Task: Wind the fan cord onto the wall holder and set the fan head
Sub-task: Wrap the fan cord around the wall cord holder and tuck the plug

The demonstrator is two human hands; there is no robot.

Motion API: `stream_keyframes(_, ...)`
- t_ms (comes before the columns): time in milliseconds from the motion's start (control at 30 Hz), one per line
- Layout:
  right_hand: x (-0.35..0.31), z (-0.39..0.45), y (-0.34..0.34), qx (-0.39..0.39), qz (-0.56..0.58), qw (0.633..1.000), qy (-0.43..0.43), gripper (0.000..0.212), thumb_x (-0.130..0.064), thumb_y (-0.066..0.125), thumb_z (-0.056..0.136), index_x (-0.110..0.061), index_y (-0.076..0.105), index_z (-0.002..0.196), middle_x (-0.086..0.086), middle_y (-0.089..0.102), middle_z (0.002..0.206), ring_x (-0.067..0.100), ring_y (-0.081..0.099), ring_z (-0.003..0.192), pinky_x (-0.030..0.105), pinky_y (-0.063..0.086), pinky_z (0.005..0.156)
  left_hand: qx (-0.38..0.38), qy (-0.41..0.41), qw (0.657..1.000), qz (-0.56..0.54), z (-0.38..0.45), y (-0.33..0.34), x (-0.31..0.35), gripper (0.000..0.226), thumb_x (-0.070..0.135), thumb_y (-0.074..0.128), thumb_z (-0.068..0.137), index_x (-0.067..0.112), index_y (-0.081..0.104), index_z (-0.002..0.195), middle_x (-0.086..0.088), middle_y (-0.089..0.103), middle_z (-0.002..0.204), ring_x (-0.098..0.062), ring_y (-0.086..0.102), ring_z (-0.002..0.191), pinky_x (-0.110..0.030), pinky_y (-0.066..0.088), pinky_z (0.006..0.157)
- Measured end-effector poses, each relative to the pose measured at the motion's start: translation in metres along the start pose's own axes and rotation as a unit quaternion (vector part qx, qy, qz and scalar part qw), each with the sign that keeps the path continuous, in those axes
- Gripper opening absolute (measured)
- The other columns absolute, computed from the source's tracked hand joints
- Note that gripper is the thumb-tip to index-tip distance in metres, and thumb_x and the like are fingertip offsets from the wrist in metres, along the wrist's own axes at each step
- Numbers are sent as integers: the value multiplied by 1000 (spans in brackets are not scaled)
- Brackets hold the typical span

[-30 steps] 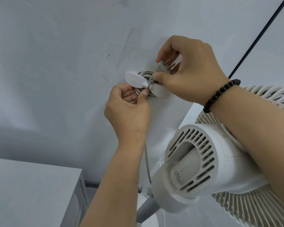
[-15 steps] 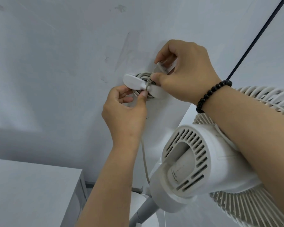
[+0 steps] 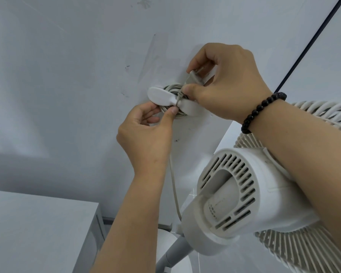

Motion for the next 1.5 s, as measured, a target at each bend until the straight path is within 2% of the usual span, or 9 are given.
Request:
stream_keyframes(267, -2, 0, -1, 5, -1, 1000, 5, 22, -26, 76, 71, -25, 63, 89, -11, 63, 84, -2, 55, 63, 22, 51, 72, -7, -7, 1000, -14, 1, 1, 0, 28, 23, 91, 60, 30, 69, 76, 9, 73, 74, -9, 71, 71, -31, 60, 75)
stream_keyframes(400, -1, 0, -1, -1, 1, 1000, 10, 22, -26, 75, 70, -25, 62, 88, -14, 60, 80, -4, 54, 62, 19, 50, 69, -7, -8, 1000, -15, -2, 4, 10, 43, 51, 88, 51, 24, 65, 75, 7, 70, 71, -5, 66, 64, -20, 56, 65)
stream_keyframes(700, 3, -1, 0, -6, 19, 1000, 23, 23, -27, 78, 71, -21, 67, 91, -13, 63, 82, -1, 58, 65, 14, 50, 67, -68, -6, 997, -26, 9, 3, 4, 25, 22, 90, 64, 20, 71, 80, 4, 73, 75, -8, 71, 72, -19, 56, 70)
stream_keyframes(800, 4, -1, -1, -7, 33, 999, 25, 21, -25, 78, 72, -21, 68, 90, -13, 64, 82, 0, 61, 66, 16, 53, 69, -55, 6, 998, -3, 7, 2, 8, 20, 24, 88, 68, 24, 70, 78, 11, 72, 72, -2, 70, 68, -17, 55, 69)
stream_keyframes(967, 4, -2, -1, -3, 43, 999, 25, 22, -25, 77, 73, -21, 67, 92, -7, 69, 89, 10, 67, 75, 29, 56, 75, -20, 25, 999, 41, 0, 1, 16, 19, 32, 83, 73, 32, 65, 76, 18, 67, 69, 6, 66, 63, -13, 53, 67)
stream_keyframes(1133, -1, -2, -2, 8, 18, 1000, 2, 24, -23, 75, 76, -17, 65, 98, -5, 67, 96, 14, 64, 76, 26, 54, 74, -7, 30, 997, 66, -3, 1, 18, 17, 36, 80, 75, 32, 64, 78, 19, 66, 69, 5, 63, 58, -12, 52, 67)
stream_keyframes(1233, -3, -2, -3, 15, 9, 1000, -12, 25, -24, 75, 75, -18, 64, 97, -6, 67, 95, 10, 61, 71, 20, 52, 71, -9, 25, 998, 60, -3, 2, 18, 18, 35, 80, 76, 34, 62, 77, 20, 65, 69, 6, 62, 58, -10, 51, 65)
stream_keyframes(1367, -7, -1, -1, 2, 20, 999, -41, 24, -23, 75, 73, -21, 65, 95, -15, 62, 87, -8, 53, 61, 13, 47, 68, -8, 14, 999, 39, 0, 1, 13, 19, 33, 83, 73, 34, 63, 75, 18, 68, 70, 5, 65, 61, -14, 52, 67)
stream_keyframes(1500, -8, -1, -1, -13, 54, 997, -53, 23, -20, 76, 70, -22, 69, 92, -17, 64, 85, -15, 58, 65, 16, 48, 73, -13, 2, 1000, 16, 1, 1, 8, 20, 30, 85, 71, 33, 65, 73, 15, 70, 71, 2, 67, 63, -18, 54, 68)
Point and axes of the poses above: each hand's wrist, its own z-axis towards the middle knuckle, its own y-axis out of the palm, x = y × z, the point moved 9 cm from there along z, towards the middle knuckle
